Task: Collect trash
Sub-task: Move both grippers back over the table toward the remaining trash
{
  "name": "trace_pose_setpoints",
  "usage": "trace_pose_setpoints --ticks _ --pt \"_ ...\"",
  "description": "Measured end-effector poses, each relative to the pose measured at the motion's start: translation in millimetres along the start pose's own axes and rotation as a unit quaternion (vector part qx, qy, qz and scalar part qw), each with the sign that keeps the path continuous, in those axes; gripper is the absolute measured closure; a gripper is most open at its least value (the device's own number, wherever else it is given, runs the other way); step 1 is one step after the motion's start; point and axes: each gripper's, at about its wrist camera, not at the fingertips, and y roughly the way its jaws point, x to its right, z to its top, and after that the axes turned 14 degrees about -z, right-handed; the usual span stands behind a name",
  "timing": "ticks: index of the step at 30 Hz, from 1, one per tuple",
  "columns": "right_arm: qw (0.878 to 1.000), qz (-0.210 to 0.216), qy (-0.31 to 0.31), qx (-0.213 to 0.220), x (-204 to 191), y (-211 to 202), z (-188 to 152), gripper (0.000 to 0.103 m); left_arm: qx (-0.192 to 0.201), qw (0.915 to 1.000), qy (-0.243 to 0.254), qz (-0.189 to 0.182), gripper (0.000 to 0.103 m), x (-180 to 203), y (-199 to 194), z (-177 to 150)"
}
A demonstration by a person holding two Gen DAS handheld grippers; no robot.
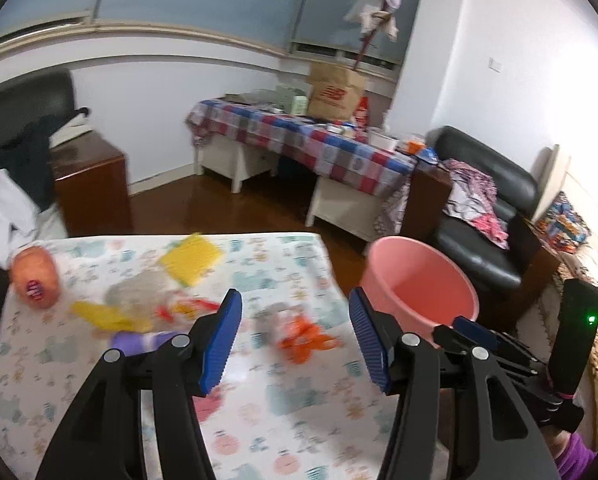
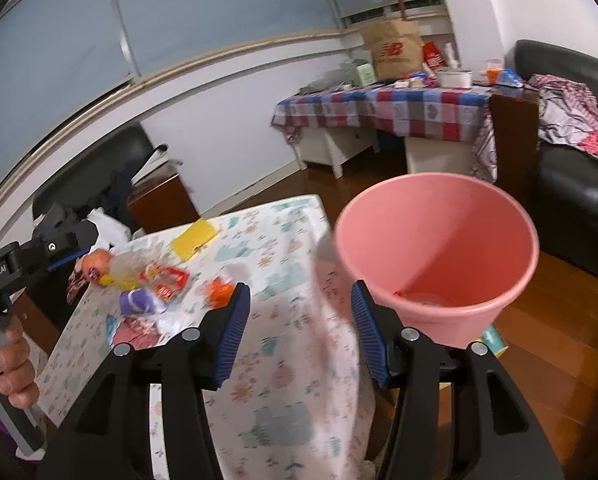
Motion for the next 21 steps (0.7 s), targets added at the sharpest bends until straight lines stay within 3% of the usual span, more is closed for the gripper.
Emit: trace_pose_setpoints --ticks 11,15,21 --pt "0.997 0.050 -0.032 -0.049 -36 12 -11 0.050 -0.009 0.9942 -0.059 0.089 0.049 -73 -45 -41" --pt "0.996 0.060 -0.028 -0.065 -40 17 -14 0.050 -0.024 0.9926 -0.067 0.099 0.049 -83 -50 -56" --pt "0.994 0.068 -0.034 -0.083 -51 24 -19 0.050 -0.048 0.9935 -0.064 0.081 0.050 -83 -42 -71"
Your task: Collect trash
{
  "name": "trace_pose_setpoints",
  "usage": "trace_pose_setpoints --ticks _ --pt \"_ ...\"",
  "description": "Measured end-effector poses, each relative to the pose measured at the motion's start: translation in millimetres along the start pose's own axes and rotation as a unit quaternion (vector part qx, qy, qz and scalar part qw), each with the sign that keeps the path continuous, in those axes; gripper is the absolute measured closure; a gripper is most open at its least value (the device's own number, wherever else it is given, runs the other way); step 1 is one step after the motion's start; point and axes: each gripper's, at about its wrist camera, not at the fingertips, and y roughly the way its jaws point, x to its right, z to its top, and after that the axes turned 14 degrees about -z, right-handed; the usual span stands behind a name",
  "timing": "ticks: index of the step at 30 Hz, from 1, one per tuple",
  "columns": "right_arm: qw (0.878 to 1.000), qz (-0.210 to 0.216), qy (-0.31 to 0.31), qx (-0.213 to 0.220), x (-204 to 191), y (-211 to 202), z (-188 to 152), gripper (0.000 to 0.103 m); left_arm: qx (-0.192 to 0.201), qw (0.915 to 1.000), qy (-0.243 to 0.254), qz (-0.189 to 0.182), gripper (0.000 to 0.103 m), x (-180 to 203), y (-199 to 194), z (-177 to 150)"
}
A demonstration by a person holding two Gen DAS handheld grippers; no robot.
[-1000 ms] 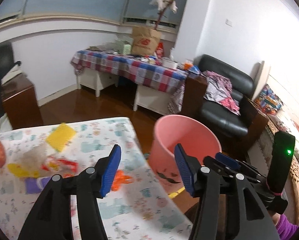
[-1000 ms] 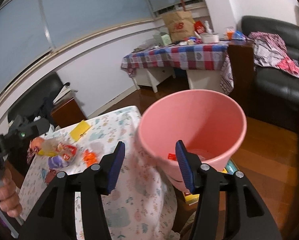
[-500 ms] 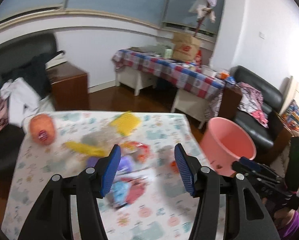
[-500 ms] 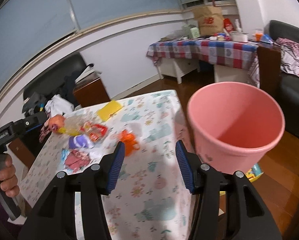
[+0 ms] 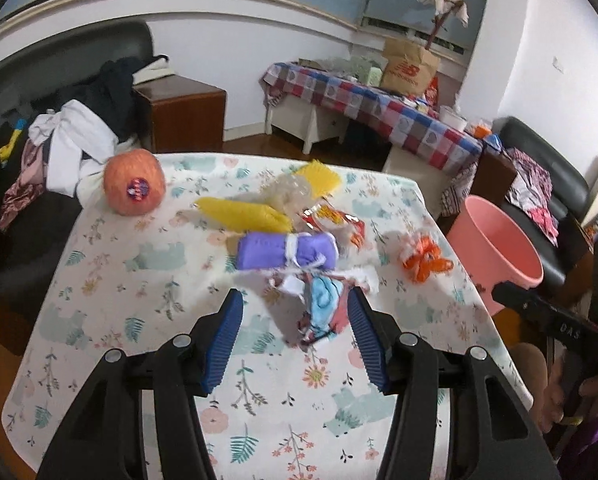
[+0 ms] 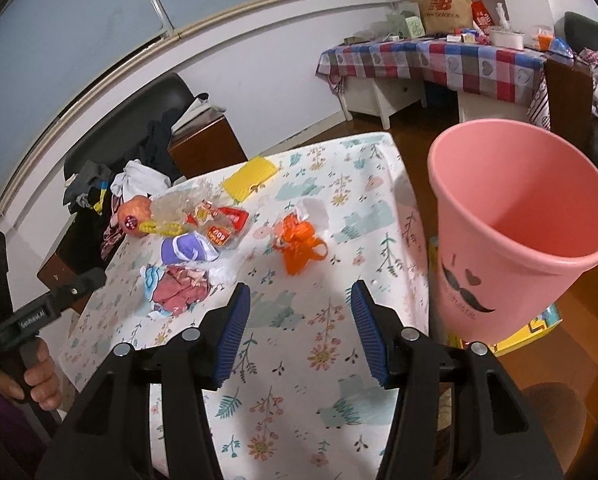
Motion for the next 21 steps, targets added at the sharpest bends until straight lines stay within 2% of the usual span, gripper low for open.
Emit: trace_pose_setpoints --ticks 7,13,15,18,21 --pt "1.000 -0.004 -0.009 -0.007 -5 2 -2 0.050 -0.028 0.9993 0.020 -0.012 0.049 11 29 -1" --pt "1.000 -0.006 0.002 -0.023 -4 10 -2 0.050 -0.058 0.9982 -0.004 -0.015 0.050 2 56 -6" --pt "1.000 -0.007 0.001 -0.027 -6 13 -2 0.050 -0.063 0.9978 -0.008 -0.018 0.053 1 61 -8" --pt "1.000 -0.007 -0.005 -0.029 -10 17 -1 0.050 -0.072 0.9970 -0.014 -0.026 0.070 -4 67 -11" --pt "0.999 -0.007 -0.008 -0.035 -15 22 0 0.050 -0.069 0.9966 -0.024 -0.038 0.072 -8 65 -13"
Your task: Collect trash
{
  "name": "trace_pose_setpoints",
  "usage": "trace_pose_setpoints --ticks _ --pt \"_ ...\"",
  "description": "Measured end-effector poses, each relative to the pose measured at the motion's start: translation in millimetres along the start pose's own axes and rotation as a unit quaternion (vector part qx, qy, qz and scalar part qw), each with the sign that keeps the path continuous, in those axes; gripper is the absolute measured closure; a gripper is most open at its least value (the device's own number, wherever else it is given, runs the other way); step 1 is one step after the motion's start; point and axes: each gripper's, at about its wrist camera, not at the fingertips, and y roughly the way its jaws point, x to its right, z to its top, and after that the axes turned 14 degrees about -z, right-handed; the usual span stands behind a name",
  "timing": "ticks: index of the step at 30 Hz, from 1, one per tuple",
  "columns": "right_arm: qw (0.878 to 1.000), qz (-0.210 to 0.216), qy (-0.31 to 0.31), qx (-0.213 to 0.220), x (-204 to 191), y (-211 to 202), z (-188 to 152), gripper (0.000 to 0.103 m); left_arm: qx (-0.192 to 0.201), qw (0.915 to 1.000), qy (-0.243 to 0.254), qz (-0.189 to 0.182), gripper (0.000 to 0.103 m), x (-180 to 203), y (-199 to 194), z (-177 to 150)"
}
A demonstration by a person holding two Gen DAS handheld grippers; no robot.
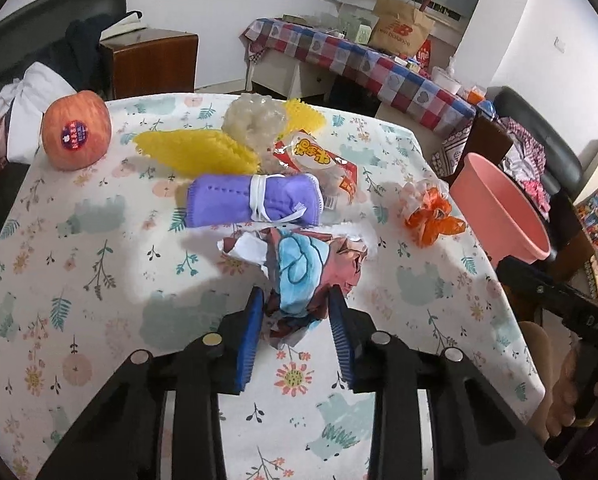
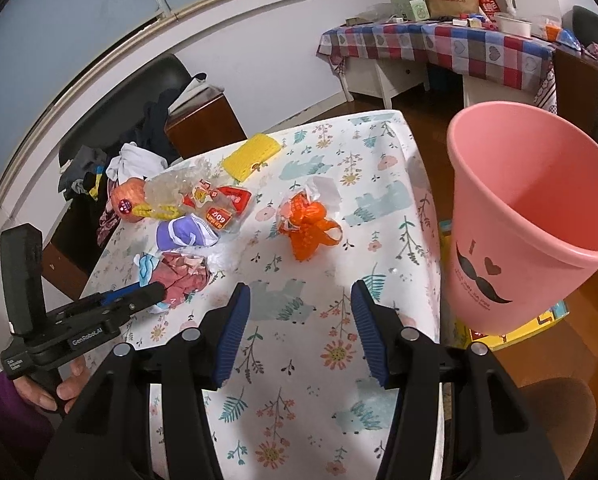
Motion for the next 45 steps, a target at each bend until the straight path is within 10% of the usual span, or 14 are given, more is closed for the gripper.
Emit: trace_pose_setpoints --ticks 24,45 --pt "0.999 -0.052 -0.008 -0.001 -20 60 47 0.050 0.046 0.9988 0.002 -0.019 0.075 -9 -44 -5" --pt "0.999 0.029 -0.028 0.000 -24 23 18 0.078 0.051 0.9982 0.022 -0.022 0.075 7 -48 -2"
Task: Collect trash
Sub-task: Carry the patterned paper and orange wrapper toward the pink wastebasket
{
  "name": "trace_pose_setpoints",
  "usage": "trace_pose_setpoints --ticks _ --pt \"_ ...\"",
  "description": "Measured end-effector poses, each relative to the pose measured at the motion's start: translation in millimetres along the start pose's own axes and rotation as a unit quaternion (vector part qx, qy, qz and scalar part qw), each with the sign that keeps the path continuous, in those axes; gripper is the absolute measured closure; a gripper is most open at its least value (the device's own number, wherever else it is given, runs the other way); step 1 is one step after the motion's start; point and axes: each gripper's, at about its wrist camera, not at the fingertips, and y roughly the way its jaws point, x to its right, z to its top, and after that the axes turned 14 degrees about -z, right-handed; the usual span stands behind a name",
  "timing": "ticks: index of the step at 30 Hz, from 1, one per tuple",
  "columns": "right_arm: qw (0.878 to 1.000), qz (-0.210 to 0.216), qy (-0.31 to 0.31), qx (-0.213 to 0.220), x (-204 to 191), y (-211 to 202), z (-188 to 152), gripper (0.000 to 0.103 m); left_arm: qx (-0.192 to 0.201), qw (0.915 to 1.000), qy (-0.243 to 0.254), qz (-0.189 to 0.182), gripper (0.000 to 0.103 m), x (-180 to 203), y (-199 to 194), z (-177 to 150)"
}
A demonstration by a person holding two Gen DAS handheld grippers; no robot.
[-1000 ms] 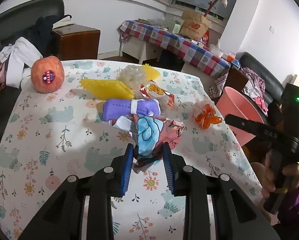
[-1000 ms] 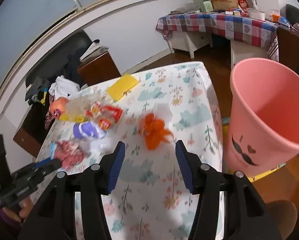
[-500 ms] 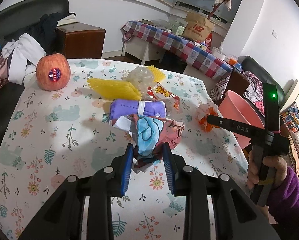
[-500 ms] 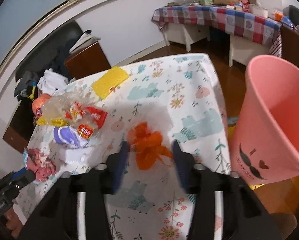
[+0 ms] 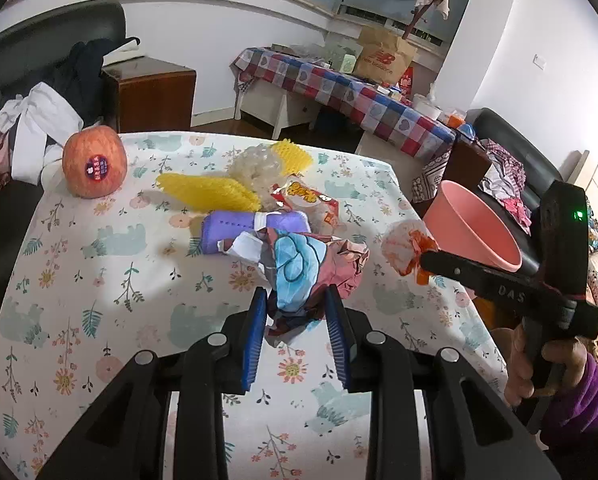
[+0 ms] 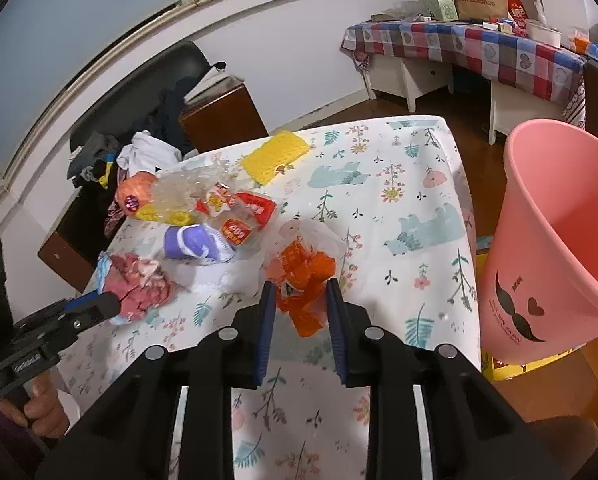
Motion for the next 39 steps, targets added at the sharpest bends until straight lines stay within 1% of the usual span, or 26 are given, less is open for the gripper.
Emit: trace_pose_setpoints --ticks 5,9,18,25,31,39 --pt "1.000 0.007 0.005 0.015 4 -17 -5 0.079 0.003 0.9999 0.011 -0.003 0.075 13 -1 3" --pt "0.999 0.006 0.009 0.039 10 -35 -5 0.079 0.003 0.9997 0.023 -0.007 0.075 24 0 6" --pt "0.997 -0.012 0.030 0.073 33 -59 -6 0.079 0.012 0.9979 0.059 -0.026 0.075 61 12 23" --pt "0.992 -0.042 0.074 0.094 72 -73 -6 0.079 0.007 0.9953 0.089 -0.039 0.074 92 34 37" --pt "0.985 -0.074 0.112 0.109 111 -82 -8 0.079 0.001 0.9906 0.125 -0.056 0.075 129 56 47" --pt "0.977 -0.094 0.151 0.118 149 -85 -15 0.079 -0.009 0.9850 0.158 -0.069 0.074 170 89 58"
